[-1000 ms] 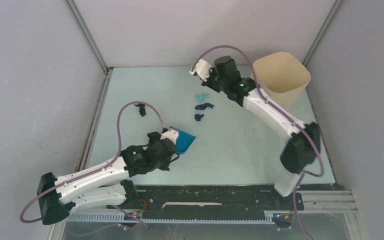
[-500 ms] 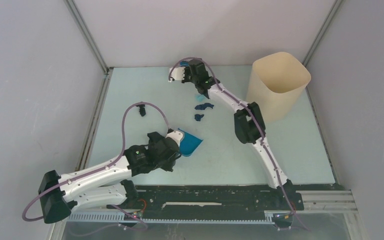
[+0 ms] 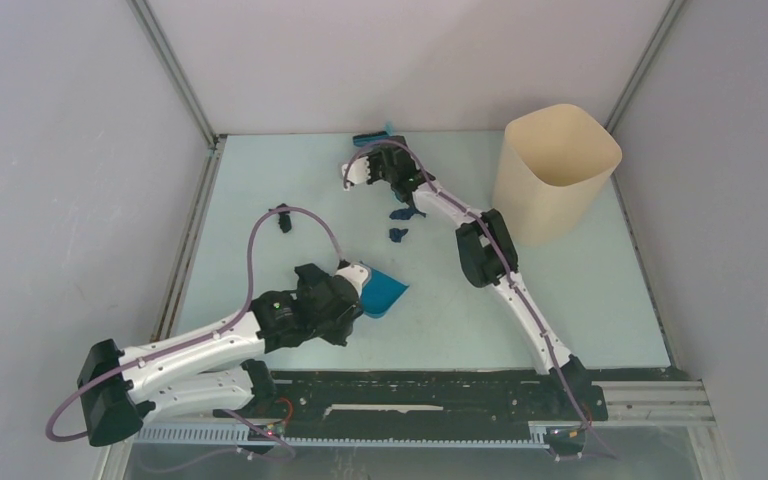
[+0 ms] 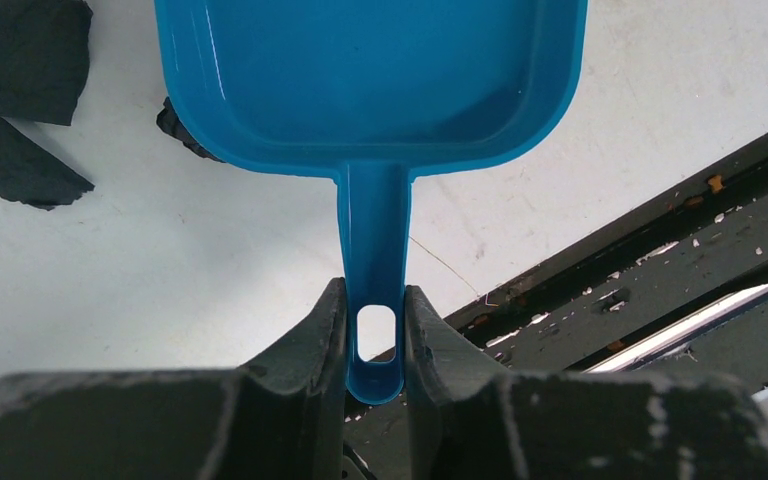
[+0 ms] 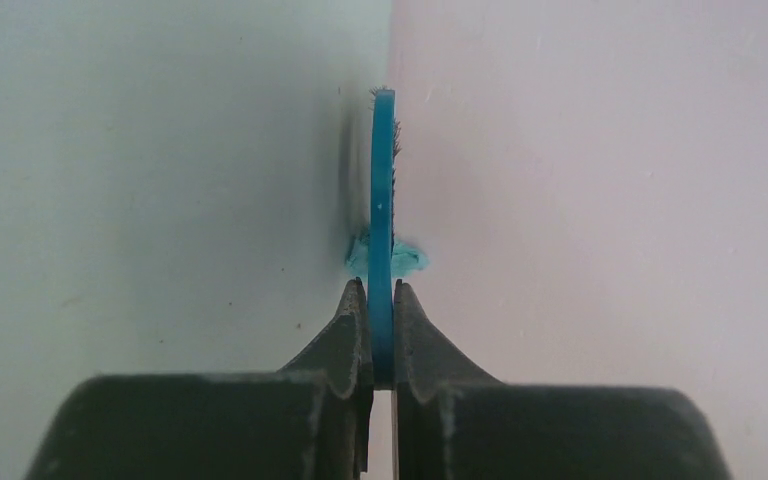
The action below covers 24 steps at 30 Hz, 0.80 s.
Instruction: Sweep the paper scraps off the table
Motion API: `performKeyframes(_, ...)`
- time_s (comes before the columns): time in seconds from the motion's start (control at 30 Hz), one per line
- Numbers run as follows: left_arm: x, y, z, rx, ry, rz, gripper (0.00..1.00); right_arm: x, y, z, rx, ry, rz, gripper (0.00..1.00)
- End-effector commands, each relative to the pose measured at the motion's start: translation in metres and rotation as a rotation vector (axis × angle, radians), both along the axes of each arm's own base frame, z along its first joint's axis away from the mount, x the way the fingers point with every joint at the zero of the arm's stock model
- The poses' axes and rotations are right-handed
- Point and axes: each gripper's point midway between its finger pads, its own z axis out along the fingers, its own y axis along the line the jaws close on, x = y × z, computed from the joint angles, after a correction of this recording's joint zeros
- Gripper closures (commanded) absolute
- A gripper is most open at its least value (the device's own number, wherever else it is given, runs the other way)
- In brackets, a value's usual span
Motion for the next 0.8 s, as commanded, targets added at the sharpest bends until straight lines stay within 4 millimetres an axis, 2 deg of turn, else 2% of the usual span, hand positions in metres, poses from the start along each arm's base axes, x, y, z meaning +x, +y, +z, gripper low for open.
performKeyframes(0.0, 0.003, -0.007, 0.001, -0.019, -0.009, -0.026, 1.0, -0.006, -0.002, 0.044, 0.061, 0.036, 0.026, 1.0)
performKeyframes(0.1, 0.002, -0.007, 0.001, -0.019, -0.006, -0.029, 1.0, -0.035, -0.007, 0.039, 0.069, 0.193, 0.027, 1.0)
performKeyframes(0.13, 0.002, -0.007, 0.001, -0.021, -0.008, -0.029, 1.0, -0.051, -0.01, 0.03, 0.052, 0.258, 0.026, 1.0)
performKeyframes(0.17, 0.003, -0.008, 0.003, -0.027, -0.011, -0.029, 1.0, -0.067, -0.013, 0.029, 0.052, 0.314, 0.018, 1.0)
performKeyframes(0.27, 0.003, -0.008, 0.005, -0.037, -0.021, -0.032, 1.0, -0.12, -0.019, 0.038, 0.052, 0.486, -0.001, 1.0)
performKeyframes(0.37, 0.003, -0.009, 0.009, -0.053, -0.028, -0.034, 1.0, -0.182, -0.031, 0.055, 0.032, 0.689, -0.035, 1.0)
performKeyframes(0.43, 0.003, -0.01, 0.011, -0.066, -0.033, -0.037, 1.0, -0.216, -0.04, 0.079, 0.045, 0.774, -0.063, 1.0)
performKeyframes(0.5, 0.003, -0.01, 0.013, -0.079, -0.04, -0.039, 1.0, -0.237, -0.051, 0.112, 0.096, 0.793, -0.098, 1.0)
performKeyframes(0.57, 0.003, -0.011, 0.015, -0.086, -0.047, -0.039, 1.0, -0.246, -0.061, 0.144, 0.169, 0.76, -0.134, 1.0)
performKeyframes(0.63, 0.003, -0.01, 0.015, -0.084, -0.047, -0.037, 1.0, -0.242, -0.074, 0.174, 0.248, 0.653, -0.185, 1.0)
performKeyframes(0.7, 0.003, -0.01, 0.014, -0.08, -0.043, -0.038, 1.0, -0.224, -0.087, 0.181, 0.264, 0.506, -0.242, 1.0)
performKeyframes(0.77, 0.003, -0.011, 0.012, -0.073, -0.034, -0.042, 1.0, -0.196, -0.099, 0.176, 0.249, 0.35, -0.315, 1.0)
